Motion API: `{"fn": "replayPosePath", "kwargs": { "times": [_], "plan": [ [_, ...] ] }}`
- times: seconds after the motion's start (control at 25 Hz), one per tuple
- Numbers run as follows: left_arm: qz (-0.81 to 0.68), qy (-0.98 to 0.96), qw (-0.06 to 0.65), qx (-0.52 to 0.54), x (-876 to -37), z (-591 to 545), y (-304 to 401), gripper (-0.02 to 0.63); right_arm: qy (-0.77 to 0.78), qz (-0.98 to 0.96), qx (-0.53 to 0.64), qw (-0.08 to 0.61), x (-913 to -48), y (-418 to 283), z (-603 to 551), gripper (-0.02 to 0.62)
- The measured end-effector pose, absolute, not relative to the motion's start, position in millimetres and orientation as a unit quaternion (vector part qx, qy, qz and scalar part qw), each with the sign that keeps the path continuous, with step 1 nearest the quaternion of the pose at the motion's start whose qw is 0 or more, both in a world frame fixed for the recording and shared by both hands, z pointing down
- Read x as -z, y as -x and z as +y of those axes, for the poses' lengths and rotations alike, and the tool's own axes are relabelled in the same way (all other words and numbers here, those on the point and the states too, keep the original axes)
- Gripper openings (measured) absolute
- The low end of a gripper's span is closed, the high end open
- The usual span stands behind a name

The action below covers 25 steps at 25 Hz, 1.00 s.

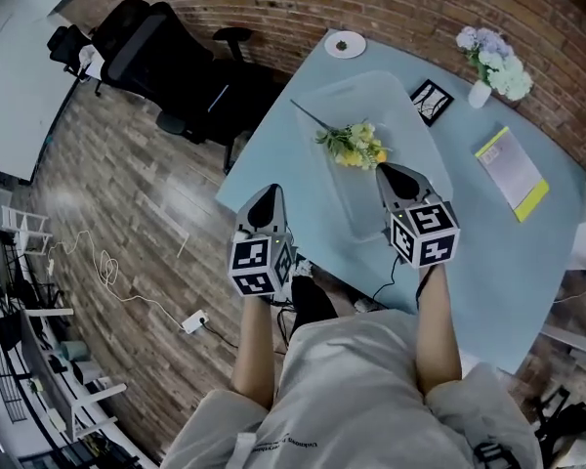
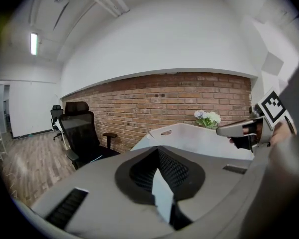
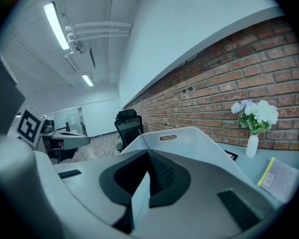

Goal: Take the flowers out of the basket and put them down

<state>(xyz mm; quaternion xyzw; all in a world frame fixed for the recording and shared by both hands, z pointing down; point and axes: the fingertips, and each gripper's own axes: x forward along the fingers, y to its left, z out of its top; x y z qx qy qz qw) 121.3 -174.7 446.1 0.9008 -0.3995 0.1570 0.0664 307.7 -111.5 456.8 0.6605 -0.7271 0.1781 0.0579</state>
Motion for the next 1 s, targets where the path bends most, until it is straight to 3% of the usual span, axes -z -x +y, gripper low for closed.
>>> {"fn": "replayPosePath", "kwargs": {
  "times": [0.24,0.8,1.0],
  "plan": [
    [-0.35,-0.921,0.067,-0.159,-447.3,-215.0,-138.9,0.023,-0.672,-0.705,-0.178,0.141,-476.8,-303.9,-121.0,0.021],
    [-0.259,-0.95,0.078,-0.156,-457.8,-298.6,-169.5,0.023,-0.707,-0.682,-0.142,0.124,-446.1,-306.9,-194.5,0.021],
    [-0.235,-0.955,0.092,-0.157,-468.1,-314.2,-169.1,0.023,-0.628,-0.74,-0.143,0.193,-473.6,-267.1,-231.4,0.023]
  ]
}}
